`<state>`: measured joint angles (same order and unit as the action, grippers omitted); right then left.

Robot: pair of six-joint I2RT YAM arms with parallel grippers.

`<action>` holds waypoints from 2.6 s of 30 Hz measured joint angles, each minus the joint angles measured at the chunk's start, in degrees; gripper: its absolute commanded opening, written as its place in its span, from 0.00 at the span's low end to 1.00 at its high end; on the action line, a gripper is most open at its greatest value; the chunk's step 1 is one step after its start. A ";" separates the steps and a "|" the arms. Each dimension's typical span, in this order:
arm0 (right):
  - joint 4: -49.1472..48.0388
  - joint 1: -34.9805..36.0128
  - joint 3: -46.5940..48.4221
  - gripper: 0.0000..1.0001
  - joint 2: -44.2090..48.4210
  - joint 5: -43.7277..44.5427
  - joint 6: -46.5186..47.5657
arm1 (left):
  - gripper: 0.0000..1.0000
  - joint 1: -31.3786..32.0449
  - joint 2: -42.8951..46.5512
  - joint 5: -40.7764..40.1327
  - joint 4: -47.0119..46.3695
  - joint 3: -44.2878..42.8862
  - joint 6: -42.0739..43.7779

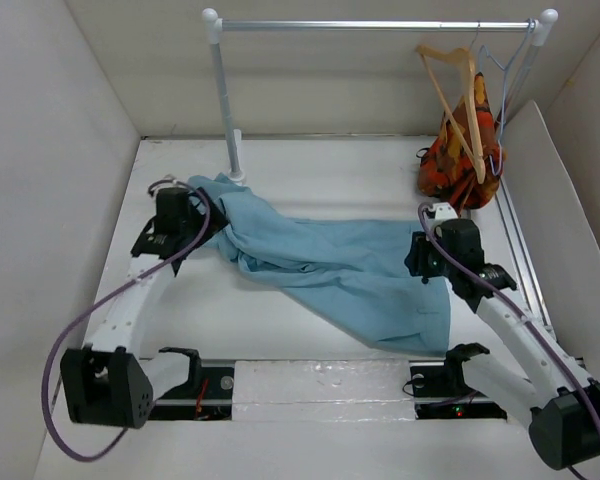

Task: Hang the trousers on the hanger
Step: Flatten out the trousers at the center of the board.

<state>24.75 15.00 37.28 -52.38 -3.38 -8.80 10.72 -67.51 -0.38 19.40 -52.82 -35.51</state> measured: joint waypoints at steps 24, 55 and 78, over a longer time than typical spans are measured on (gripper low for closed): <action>1.73 14.64 -3.54 0.72 -0.81 -2.84 1.03 | 0.60 -14.71 -11.85 4.57 -22.03 14.97 -19.67; -4.72 39.30 5.22 0.00 -30.60 8.02 2.82 | 0.39 -10.88 -26.91 -4.44 -9.75 -23.21 5.18; 2.05 36.20 7.98 0.00 -19.19 9.99 5.05 | 0.66 -7.85 14.36 14.29 -9.66 27.17 -6.25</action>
<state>26.81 51.20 45.25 -71.57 6.61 -3.75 2.87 -53.15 13.91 9.74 -25.65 -41.76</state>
